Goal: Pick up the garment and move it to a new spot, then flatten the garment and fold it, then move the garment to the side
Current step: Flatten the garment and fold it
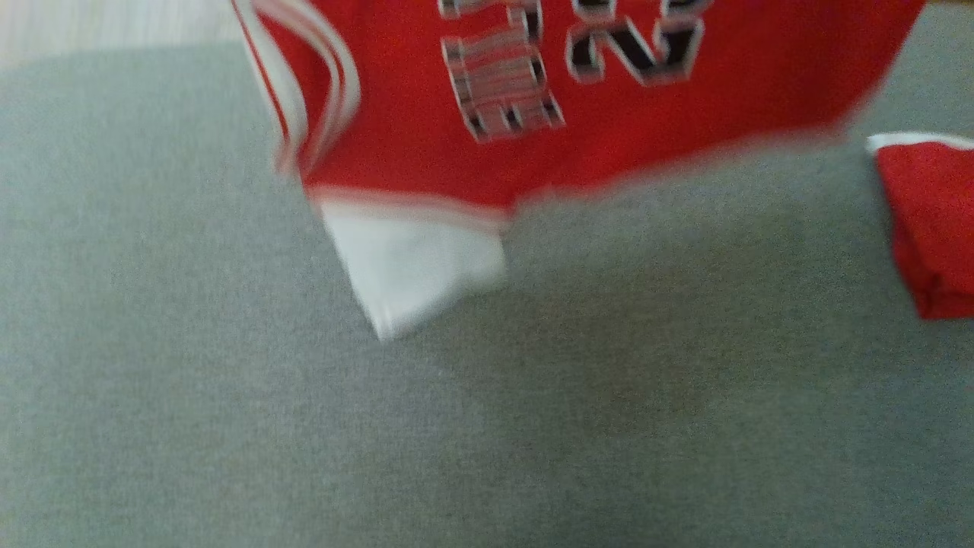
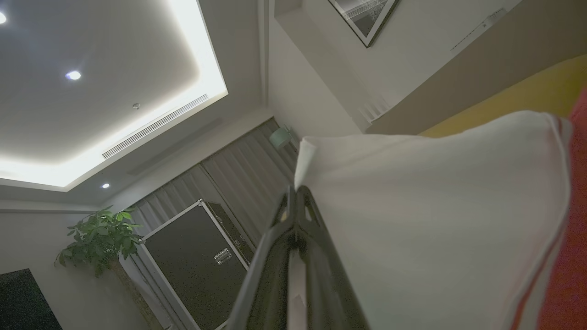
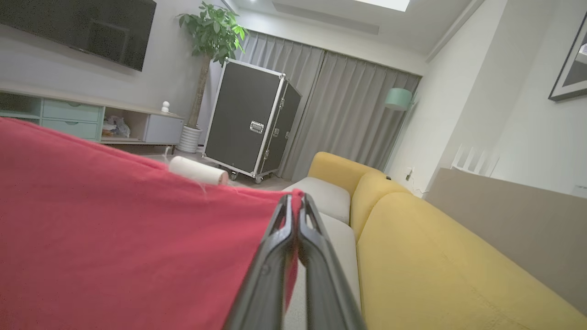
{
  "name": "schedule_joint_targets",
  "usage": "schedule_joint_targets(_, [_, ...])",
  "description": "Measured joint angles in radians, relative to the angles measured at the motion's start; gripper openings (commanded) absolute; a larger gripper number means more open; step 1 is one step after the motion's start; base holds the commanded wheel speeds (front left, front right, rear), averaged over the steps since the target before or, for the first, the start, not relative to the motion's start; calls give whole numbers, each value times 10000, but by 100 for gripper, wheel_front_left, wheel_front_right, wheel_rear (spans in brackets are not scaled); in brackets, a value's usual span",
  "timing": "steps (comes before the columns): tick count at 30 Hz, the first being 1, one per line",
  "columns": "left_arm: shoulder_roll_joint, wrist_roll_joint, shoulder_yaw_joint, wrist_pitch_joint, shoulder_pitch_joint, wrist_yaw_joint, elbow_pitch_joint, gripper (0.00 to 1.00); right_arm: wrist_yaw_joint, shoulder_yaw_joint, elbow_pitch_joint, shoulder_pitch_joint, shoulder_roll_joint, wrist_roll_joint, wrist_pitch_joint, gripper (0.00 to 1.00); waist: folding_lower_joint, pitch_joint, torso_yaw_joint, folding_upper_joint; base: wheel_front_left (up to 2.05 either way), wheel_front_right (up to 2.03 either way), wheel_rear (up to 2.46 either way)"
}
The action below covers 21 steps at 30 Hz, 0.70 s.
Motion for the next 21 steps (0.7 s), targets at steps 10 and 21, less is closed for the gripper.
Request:
schedule_joint_targets(10, [-453,596,1147,-198,-682,669,-1519,0,0,-663,1432,-1412,502,-1310,-988,0,-3,1580,606,0,0,0,0])
schedule_joint_targets(21, [-506,487,1252,-196,3940,77,-3037,0,0,125,1649,1317,614,-449,-1058,0,-4,1949,1020,0,0,0,0])
